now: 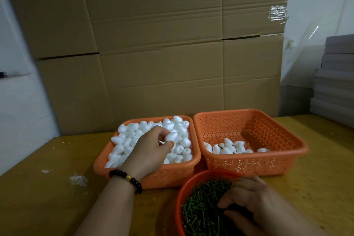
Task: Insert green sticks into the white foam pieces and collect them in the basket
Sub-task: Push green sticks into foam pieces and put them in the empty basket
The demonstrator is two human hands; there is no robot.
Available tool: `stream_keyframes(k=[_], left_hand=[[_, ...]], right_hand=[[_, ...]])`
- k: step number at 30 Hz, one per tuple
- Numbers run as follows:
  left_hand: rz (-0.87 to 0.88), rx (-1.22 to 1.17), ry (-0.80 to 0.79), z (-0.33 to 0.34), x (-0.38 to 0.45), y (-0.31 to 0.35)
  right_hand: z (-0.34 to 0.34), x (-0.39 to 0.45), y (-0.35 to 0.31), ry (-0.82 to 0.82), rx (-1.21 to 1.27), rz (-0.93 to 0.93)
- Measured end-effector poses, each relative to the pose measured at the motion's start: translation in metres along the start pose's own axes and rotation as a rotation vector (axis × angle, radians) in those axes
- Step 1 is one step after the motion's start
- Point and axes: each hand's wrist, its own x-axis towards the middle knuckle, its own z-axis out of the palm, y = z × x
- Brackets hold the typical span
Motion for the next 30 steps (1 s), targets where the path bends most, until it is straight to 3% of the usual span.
stream_keyframes(k=[2, 5, 14, 23, 30], left_hand=[[-0.019, -0.117, -0.011, -0.001, -0.001, 0.005], [-0.054, -0.410, -0.059, -0.002, -0.005, 0.013], [-0.109, -1.065, -0.246, -0.003, -0.012, 0.039], [-0.206, -1.281, -0.459, 0.001, -0.017, 0.050], [-0.319, -1.442, -0.526, 0.004, -0.019, 0.053]], right_hand=[[0.006, -0.017, -0.003, -0.119, 0.057, 0.051], [0.005, -0.004, 0.006, 0.009, 0.014, 0.035], [0.007, -0.011, 0.003, 0.000, 0.114, 0.048], [0.007, -0.010, 0.004, 0.032, 0.086, 0.018], [0.007, -0.010, 0.004, 0.051, 0.086, 0.012]])
